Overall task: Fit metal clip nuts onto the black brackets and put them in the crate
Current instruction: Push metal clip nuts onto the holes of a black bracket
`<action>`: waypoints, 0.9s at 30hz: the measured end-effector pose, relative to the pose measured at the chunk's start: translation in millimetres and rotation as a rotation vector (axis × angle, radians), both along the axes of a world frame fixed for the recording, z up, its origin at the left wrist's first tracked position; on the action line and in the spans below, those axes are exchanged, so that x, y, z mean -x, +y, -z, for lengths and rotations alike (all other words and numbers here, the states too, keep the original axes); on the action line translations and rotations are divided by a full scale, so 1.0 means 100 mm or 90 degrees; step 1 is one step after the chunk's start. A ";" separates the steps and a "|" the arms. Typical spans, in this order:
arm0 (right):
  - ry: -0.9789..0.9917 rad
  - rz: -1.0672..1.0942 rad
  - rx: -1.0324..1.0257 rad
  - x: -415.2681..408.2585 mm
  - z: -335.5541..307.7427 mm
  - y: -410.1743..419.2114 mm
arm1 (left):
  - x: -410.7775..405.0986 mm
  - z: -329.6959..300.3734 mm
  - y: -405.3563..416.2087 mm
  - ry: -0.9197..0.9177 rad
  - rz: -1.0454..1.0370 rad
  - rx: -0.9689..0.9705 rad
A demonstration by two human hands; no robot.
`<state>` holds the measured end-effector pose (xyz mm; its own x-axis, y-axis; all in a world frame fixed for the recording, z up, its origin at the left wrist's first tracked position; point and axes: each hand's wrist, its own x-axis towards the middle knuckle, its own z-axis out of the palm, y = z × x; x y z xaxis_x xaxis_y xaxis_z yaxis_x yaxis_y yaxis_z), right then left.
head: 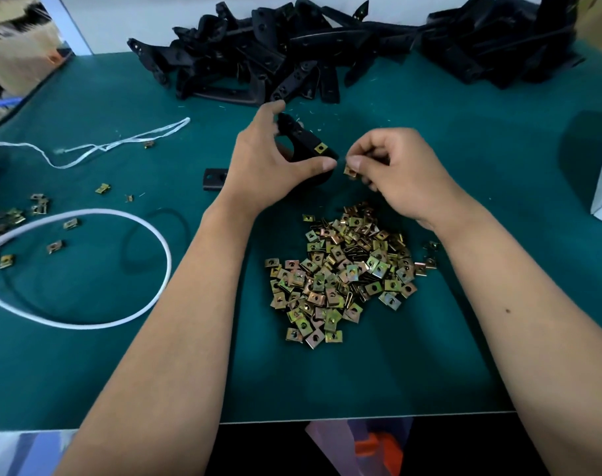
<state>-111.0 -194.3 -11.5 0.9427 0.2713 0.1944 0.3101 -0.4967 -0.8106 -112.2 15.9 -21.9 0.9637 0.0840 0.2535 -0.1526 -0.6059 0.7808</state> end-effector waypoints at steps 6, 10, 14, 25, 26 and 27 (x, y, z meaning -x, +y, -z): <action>-0.003 0.000 0.115 -0.05 0.02 -0.04 | 0.01 0.01 -0.06 0.014 0.039 -0.022; -0.029 0.010 0.123 -0.06 0.03 -0.04 | 0.02 0.01 -0.10 0.032 0.071 -0.027; -0.013 0.074 0.024 -0.09 0.04 -0.07 | 0.06 -0.01 -0.16 0.025 0.086 -0.014; -0.007 0.040 0.059 -0.10 0.06 -0.06 | 0.14 -0.06 -0.24 0.001 0.121 -0.037; -0.019 0.042 0.058 -0.11 0.05 -0.06 | 0.15 -0.07 -0.24 -0.001 0.122 -0.039; -0.025 0.048 0.051 -0.11 0.05 -0.07 | 0.15 -0.07 -0.24 -0.003 0.122 -0.041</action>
<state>-100.5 -201.2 -16.2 0.9531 0.2162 0.2116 0.2999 -0.5828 -0.7552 -127.0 -8.2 -14.9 0.9594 -0.1175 0.2565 -0.2732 -0.6136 0.7409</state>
